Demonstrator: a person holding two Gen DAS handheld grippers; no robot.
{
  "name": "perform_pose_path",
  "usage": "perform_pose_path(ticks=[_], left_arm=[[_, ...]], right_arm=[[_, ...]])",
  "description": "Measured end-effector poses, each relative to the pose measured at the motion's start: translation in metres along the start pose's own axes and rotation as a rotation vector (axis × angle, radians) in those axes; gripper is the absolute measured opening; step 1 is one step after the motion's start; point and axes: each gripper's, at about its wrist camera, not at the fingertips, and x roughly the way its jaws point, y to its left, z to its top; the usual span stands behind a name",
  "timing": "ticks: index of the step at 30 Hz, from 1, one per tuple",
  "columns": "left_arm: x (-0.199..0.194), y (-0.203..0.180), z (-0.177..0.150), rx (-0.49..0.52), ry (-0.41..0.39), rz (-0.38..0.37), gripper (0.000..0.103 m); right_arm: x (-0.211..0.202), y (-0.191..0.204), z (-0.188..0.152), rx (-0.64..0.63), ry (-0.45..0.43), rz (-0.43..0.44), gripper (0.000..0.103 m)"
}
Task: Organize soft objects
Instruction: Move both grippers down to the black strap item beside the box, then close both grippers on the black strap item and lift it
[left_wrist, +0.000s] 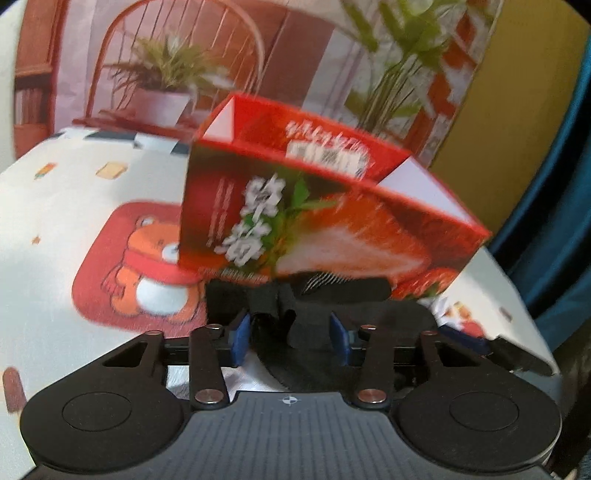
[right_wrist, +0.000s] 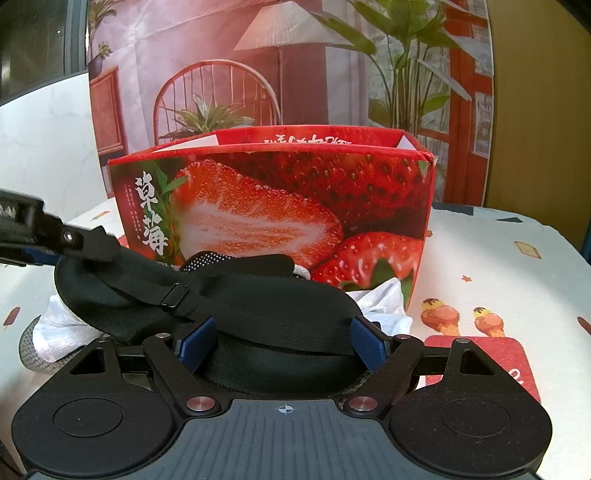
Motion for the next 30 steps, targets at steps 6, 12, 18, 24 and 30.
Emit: perform_pose_path(ticks=[6,12,18,24,30], left_arm=[[0.004,0.011,-0.012,0.019,-0.004,0.032,0.018],[0.004,0.017,-0.021,0.007,-0.023,0.029,0.018],[0.006,0.019,-0.029,0.0,-0.03,0.032,0.019],[0.009,0.02,-0.032,0.014,-0.031,0.042,0.02],[0.008,0.02,-0.033,0.015,-0.032,0.042,0.02]], right_arm=[[0.0,-0.001,0.0,0.01,-0.004,0.008,0.078],[-0.006,-0.008,-0.001,0.041,-0.032,0.028,0.077],[-0.012,-0.013,-0.002,0.079,-0.07,0.018,0.078],[-0.012,-0.03,-0.003,0.178,-0.066,0.021,0.079],[-0.011,-0.029,-0.004,0.168,-0.06,0.053,0.071]])
